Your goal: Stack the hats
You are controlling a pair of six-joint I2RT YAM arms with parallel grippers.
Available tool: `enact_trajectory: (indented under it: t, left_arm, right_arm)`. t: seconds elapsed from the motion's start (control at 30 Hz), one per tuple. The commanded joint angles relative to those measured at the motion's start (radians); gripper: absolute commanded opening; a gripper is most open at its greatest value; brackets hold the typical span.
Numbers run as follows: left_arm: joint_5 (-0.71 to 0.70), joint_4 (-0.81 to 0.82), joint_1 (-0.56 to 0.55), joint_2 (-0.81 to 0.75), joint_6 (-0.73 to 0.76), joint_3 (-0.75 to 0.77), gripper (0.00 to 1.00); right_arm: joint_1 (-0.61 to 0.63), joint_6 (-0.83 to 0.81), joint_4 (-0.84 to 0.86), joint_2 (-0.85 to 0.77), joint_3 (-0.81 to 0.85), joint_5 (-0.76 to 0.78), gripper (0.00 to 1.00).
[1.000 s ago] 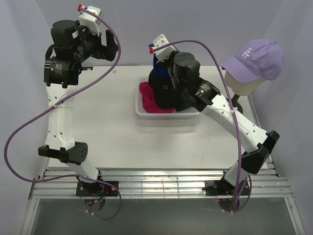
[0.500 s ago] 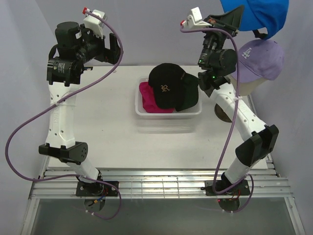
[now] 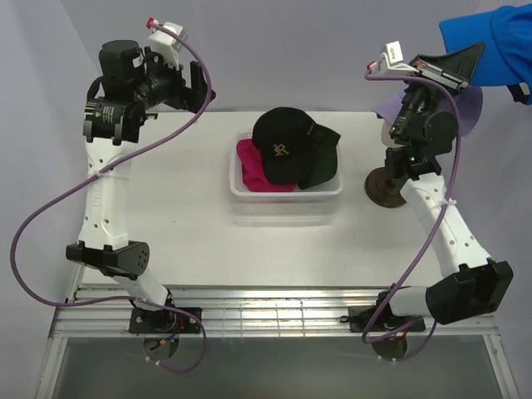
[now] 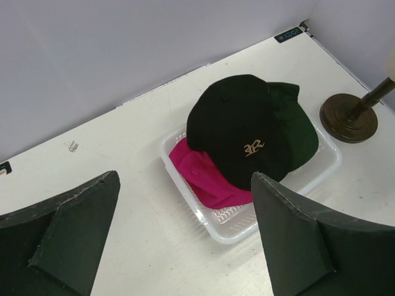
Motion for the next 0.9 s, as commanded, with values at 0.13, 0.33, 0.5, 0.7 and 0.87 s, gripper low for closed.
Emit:
enact_trajectory:
  t: [0.13,0.33,0.5,0.7,0.87]
  left_arm:
    - [0.039,0.003,0.002,-0.047,-0.013,-0.015,0.98]
    - [0.03,0.003,0.002,-0.057,-0.007,-0.024,0.98]
    - [0.035,0.003,0.003,-0.047,-0.005,-0.024,0.98]
    - [0.043,0.003,0.002,-0.049,-0.004,-0.024,0.98]
    - [0.044,0.002,0.002,-0.049,-0.002,-0.031,0.98]
  right_arm:
    - [0.003,0.122,-0.09,-0.007,-0.02,-0.019,0.08]
    - [0.023,0.159,-0.161,0.05,0.017,0.022,0.08]
    - [0.125,0.184,-0.233,0.013,0.0,0.097,0.08]
    - [0.176,0.159,-0.227,-0.013,-0.066,0.179,0.08]
    - [0.21,0.132,-0.227,-0.025,-0.119,0.261,0.08]
